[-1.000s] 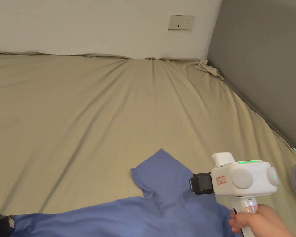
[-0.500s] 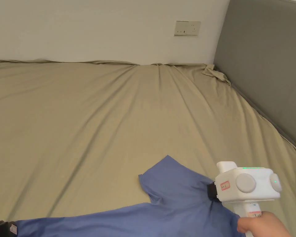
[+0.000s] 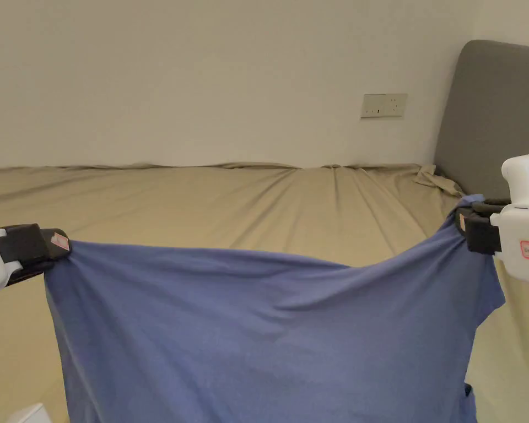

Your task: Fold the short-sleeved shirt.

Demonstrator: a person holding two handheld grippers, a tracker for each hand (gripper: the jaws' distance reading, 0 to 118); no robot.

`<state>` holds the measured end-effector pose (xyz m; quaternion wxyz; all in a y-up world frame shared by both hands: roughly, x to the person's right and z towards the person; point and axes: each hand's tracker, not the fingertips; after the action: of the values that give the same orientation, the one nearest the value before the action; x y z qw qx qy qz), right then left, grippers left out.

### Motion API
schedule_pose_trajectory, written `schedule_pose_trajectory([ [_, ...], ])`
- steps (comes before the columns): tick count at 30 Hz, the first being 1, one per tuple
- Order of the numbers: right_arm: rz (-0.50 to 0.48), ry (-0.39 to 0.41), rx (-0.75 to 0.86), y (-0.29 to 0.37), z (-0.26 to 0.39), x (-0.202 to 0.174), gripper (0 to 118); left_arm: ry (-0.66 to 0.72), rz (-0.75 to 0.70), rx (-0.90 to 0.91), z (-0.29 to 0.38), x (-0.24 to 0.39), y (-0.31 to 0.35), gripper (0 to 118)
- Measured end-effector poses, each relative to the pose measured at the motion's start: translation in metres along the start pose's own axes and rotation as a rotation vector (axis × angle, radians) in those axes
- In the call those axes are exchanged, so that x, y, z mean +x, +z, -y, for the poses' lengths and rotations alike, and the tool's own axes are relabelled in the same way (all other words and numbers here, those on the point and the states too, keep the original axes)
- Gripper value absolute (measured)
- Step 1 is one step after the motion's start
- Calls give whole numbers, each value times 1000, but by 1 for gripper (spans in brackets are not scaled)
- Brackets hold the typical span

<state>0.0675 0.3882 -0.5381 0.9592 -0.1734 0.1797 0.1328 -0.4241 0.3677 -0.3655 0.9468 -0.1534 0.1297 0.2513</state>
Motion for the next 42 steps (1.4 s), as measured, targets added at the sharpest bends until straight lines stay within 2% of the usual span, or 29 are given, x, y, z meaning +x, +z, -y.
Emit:
schedule_pose_trajectory([
  [3, 82, -8, 31, -11, -42, 19, 5, -33, -67, 78, -46, 9, -4, 4],
  [5, 63, -38, 35, -19, -75, 29, 5, -26, -66, 105, -80, 6, -10, 4],
  [8, 74, -28, 52, -25, -125, 36, 5, -56, -70, 142, -124, 20, -9, 4],
  [13, 40, -85, 65, -41, -197, 50, 5, -30, -55, 173, -199, 22, -12, 4],
  [17, 27, -103, 67, -41, -236, 45, 5, -102, -107, 185, -231, 30, -23, 4],
  [22, 33, -58, 55, -51, -271, 38, 5, -96, -130, 144, -242, 38, -37, 4],
  [30, 49, -74, 40, -73, -286, 44, 5, -132, -163, 68, -229, 43, -62, 4],
  [34, 33, -102, -21, -97, -262, 43, 5, -181, -201, 19, -220, 28, -98, 4],
  [38, 42, -94, -118, -138, -223, 41, 5, -147, -204, -62, -183, 23, -120, 4],
  [42, -4, -197, -186, -170, -165, 36, 5, -144, -226, -148, -139, 7, -151, 4],
])
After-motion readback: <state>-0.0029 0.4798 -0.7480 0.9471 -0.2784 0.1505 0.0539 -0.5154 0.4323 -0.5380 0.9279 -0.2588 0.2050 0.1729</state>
